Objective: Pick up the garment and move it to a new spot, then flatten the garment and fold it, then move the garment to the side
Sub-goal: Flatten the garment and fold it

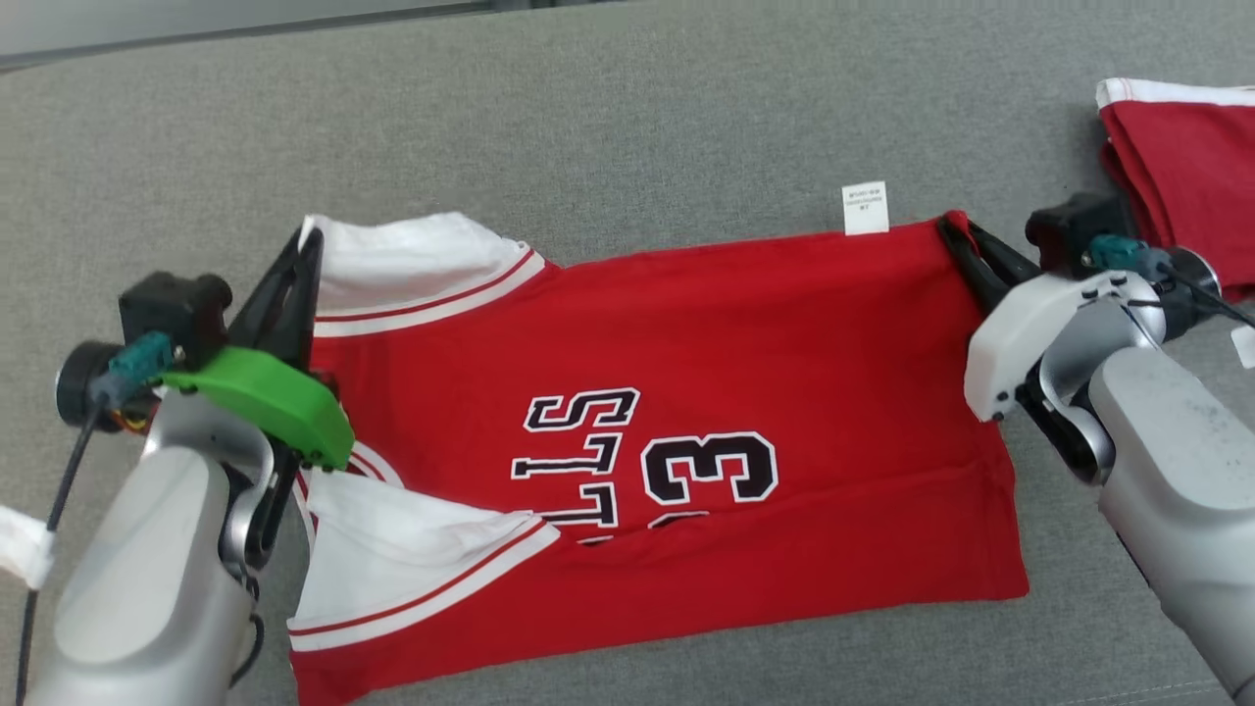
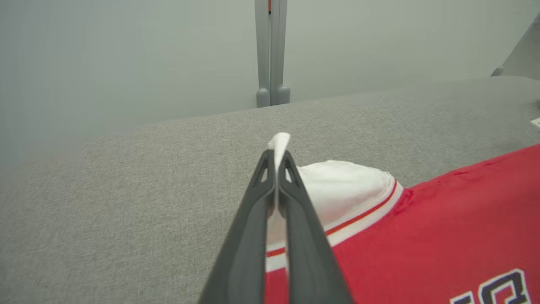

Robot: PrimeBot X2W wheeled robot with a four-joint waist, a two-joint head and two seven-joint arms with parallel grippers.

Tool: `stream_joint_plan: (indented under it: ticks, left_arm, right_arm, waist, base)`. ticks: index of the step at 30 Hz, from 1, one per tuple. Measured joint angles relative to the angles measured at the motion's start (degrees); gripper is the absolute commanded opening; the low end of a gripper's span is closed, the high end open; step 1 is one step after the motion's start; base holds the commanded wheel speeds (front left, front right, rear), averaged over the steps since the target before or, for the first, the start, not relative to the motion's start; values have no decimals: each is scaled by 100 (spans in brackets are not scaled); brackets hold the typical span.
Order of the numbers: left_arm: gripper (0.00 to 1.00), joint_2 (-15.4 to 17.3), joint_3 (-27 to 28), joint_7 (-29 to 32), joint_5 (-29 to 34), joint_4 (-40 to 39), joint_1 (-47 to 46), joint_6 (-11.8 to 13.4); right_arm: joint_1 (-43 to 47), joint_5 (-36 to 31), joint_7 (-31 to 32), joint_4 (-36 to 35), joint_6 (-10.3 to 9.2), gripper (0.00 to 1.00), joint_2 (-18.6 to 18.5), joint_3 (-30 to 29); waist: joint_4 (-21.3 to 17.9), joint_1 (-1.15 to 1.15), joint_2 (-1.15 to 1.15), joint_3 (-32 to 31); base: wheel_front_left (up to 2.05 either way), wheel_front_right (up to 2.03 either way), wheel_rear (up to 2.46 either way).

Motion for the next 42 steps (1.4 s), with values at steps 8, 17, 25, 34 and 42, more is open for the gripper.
stream_joint_plan:
  ticks: [8,17,25,34,42]
  left_arm:
    - [0,140,158,-155,-162,-1455,1759,552]
    - [0,89,226,-21,-459,-2762,3496,1187]
    - [0,-15,96,63,-557,-2846,4011,1308]
    - [100,-174,26,-46,-775,-2191,4123,1225]
    - [100,-167,169,-315,-803,-2220,4141,1228]
  right_arm:
    - [1475,45,-511,-802,0,0,-75,-610]
    - [3067,-215,-279,-1727,0,0,299,-1510]
    - [3660,-483,-85,-2059,0,0,665,-1896]
    - [3992,-570,16,-2149,0,100,881,-2104]
    - [4517,-602,14,-2531,0,100,1006,-2594]
  waist:
    - [47,0,0,-589]
    - [124,0,0,-1268]
    - [241,0,0,-1525]
    - [229,0,0,-1659]
    - [203,0,0,-1847]
  base:
    - [0,0,0]
    - [0,0,0]
    - [0,0,0]
    - [0,0,0]
    - [0,0,0]
